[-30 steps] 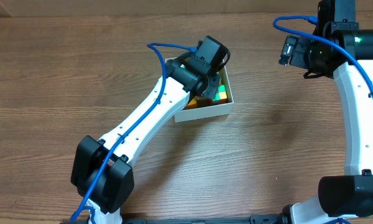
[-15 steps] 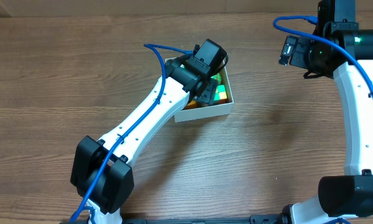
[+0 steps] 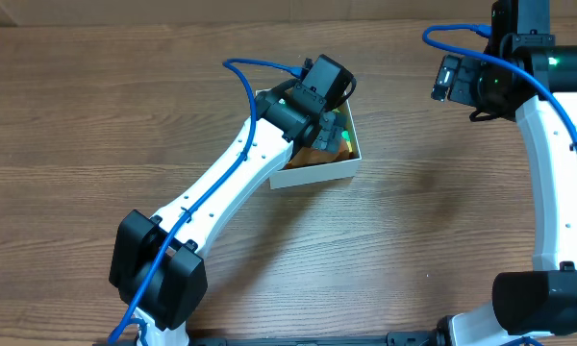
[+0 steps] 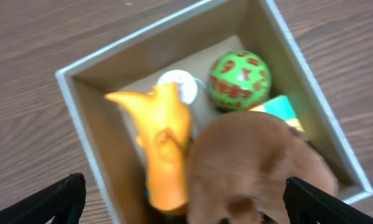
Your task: Pack container
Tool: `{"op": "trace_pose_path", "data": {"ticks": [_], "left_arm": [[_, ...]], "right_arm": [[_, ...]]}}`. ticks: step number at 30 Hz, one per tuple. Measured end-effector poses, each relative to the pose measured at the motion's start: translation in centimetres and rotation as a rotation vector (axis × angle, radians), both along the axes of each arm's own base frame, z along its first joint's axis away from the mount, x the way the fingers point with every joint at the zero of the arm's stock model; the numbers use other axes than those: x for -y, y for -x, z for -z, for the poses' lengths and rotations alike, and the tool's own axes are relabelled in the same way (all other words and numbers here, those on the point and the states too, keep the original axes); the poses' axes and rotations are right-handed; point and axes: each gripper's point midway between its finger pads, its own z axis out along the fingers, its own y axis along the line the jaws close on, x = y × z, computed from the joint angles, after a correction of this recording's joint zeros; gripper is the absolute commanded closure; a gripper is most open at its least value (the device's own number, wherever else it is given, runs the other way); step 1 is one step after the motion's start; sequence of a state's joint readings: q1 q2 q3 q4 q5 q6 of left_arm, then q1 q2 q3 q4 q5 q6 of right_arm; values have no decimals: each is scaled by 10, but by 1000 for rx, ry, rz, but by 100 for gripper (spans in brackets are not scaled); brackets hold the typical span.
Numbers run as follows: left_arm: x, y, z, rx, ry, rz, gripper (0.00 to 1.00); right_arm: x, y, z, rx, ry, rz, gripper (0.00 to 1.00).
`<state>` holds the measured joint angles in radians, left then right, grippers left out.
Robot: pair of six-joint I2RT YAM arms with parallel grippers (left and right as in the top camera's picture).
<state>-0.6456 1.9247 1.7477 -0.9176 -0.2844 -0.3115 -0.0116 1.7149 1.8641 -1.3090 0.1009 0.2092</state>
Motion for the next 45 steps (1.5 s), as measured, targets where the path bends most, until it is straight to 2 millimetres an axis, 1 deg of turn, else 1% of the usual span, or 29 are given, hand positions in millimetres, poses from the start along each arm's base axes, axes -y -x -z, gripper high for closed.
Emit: {"op": "trace_pose_path", "data": {"ticks": [3, 6, 7, 9, 13, 14, 15, 18, 21, 25, 28, 45], "left_arm": [[-18, -3, -2, 23, -58, -73, 0], [-47, -8, -8, 34, -73, -186, 0], [-61, -10, -13, 38, -68, -237, 0], [-92, -14, -24, 48, -50, -345, 0], [-179, -29, -56, 110, 23, -604, 0], [-196, -30, -60, 121, 33, -648, 0], [-217, -31, -65, 134, 44, -704, 0], [-268, -30, -70, 145, 55, -832, 0], [-304, -26, -69, 144, 55, -921, 0], [-330, -20, -68, 137, 50, -984, 0], [-337, -16, -67, 128, 45, -1001, 0], [-337, -16, -66, 124, 47, -999, 0]], "right_arm": [[0, 0, 0, 0, 0, 0, 0], [0, 0, 0, 0, -1, 0, 0], [0, 0, 0, 0, 0, 0, 0], [0, 0, 0, 0, 0, 1, 0], [0, 0, 0, 1, 0, 0, 0], [0, 0, 0, 0, 0, 0, 0], [0, 0, 0, 1, -1, 1, 0], [0, 0, 0, 0, 0, 0, 0], [0, 0, 0, 0, -1, 0, 0], [0, 0, 0, 0, 0, 0, 0], [0, 0, 0, 1, 0, 0, 0], [0, 0, 0, 1, 0, 0, 0]]}}
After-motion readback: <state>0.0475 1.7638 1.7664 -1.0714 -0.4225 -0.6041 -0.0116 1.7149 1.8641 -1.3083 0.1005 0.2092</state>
